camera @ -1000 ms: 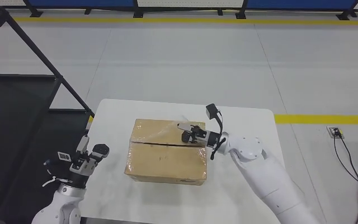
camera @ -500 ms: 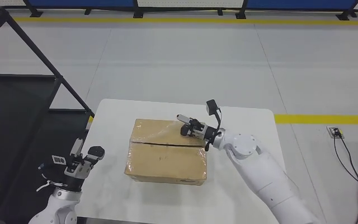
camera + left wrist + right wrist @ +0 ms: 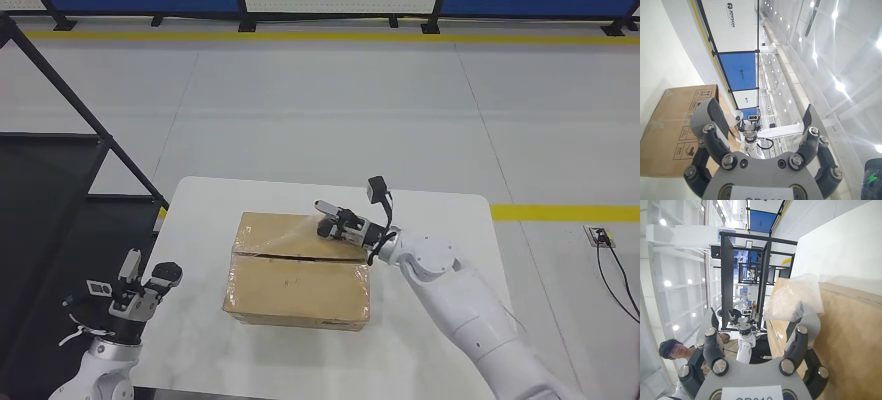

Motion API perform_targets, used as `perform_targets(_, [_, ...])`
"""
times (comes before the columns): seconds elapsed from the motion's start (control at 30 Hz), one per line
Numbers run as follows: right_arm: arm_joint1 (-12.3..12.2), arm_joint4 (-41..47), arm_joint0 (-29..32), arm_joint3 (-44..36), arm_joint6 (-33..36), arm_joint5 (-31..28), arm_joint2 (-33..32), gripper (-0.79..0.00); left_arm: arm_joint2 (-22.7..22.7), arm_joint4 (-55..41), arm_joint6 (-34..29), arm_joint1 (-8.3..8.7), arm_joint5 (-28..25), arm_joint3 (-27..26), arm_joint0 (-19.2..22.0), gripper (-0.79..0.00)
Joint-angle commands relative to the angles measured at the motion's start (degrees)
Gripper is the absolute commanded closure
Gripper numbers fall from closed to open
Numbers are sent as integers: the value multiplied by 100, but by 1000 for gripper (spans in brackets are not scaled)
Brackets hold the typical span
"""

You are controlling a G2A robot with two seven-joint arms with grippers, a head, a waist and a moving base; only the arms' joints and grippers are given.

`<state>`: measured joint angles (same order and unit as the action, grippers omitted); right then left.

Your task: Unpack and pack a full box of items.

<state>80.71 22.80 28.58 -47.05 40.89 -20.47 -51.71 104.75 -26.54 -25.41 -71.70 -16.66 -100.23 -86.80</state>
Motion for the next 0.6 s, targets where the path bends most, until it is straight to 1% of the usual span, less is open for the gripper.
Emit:
perform_targets(0.0, [36,-17,-18,89,-78,-106,24,-197,-1,-17,3,2,-9,0,-3,-785])
perform_targets(0.07, [64,-76,-28,156,-117,-294,45,-123,-4,-21,9,3,-10,-1,-5,-785])
perform_targets(0.13, [83,-151,-23,207,-169,-531,53,-28,-7,-12,0,6,-13,-4,-6,-785])
perform_targets(0.17, [91,-147,-15,233,-173,-622,46,0,-8,-5,8,8,-9,-2,-6,-785])
perform_targets(0.43, [106,-154,83,296,194,-1488,-30,0,-77,49,30,13,15,-7,15,-785])
perform_targets(0.57, [93,-196,151,268,399,-1825,-71,0,-126,96,49,15,23,-11,26,-785])
